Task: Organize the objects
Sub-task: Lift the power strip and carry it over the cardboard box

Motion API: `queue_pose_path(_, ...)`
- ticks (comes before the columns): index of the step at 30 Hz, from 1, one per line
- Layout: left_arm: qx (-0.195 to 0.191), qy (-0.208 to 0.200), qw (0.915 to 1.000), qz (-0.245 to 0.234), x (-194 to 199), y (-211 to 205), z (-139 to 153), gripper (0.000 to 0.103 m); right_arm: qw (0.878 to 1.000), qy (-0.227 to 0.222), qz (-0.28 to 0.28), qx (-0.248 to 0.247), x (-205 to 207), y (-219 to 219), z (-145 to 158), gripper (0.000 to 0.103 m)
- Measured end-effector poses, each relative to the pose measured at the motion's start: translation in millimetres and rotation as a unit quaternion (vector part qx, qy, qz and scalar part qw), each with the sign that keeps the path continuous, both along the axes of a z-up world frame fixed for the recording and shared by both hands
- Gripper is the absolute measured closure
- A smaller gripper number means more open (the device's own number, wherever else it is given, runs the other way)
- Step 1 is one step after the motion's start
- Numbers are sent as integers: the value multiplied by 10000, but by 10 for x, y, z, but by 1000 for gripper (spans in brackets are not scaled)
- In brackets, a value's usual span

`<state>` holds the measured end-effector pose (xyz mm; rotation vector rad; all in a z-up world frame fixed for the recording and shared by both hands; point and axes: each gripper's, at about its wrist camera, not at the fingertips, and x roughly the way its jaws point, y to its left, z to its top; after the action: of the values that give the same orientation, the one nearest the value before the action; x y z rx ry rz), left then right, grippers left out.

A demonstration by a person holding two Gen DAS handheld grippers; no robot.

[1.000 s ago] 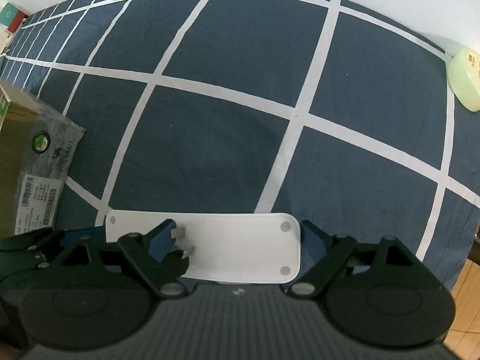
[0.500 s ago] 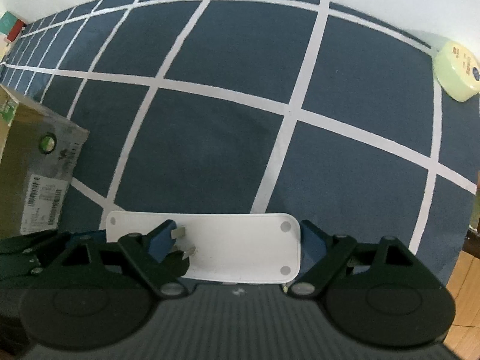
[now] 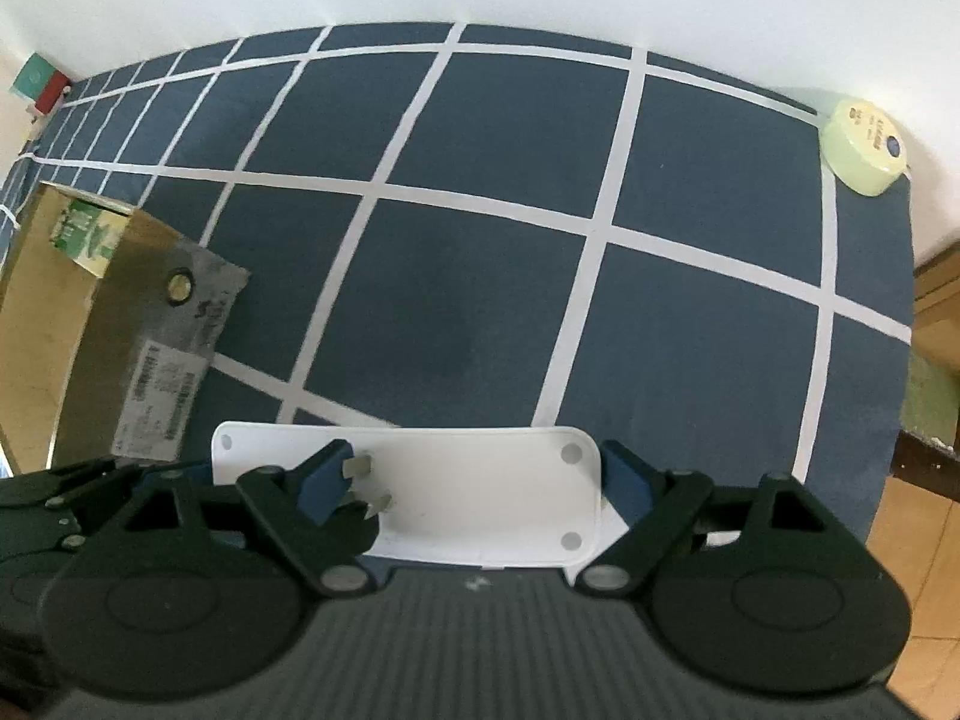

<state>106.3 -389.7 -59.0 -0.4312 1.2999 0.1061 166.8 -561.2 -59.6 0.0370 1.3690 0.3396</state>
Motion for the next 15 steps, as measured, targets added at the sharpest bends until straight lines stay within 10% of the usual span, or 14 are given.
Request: queue_pose_path(15,235,-289,9993,-96,-594,173,393,21,9992,-341,-117,182,-612,254,408,16)
